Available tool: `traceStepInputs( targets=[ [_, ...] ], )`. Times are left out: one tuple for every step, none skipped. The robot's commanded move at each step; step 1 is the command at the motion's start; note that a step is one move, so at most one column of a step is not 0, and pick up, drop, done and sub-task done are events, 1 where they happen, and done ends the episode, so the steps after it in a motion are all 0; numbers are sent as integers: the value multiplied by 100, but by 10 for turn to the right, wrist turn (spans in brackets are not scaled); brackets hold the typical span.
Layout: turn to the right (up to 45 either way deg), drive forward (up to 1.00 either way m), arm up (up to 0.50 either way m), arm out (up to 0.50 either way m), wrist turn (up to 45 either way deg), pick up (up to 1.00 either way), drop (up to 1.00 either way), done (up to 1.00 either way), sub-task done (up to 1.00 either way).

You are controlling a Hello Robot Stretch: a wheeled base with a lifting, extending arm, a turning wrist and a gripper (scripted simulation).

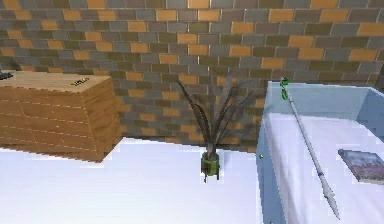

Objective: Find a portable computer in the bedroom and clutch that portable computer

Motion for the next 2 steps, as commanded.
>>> traceStepInputs(
  targets=[
    [0, 0, 10, 0, 0, 0, 0, 0, 0],
    [0, 0, 0, 0, 0, 0, 0, 100, 0]
  ],
)
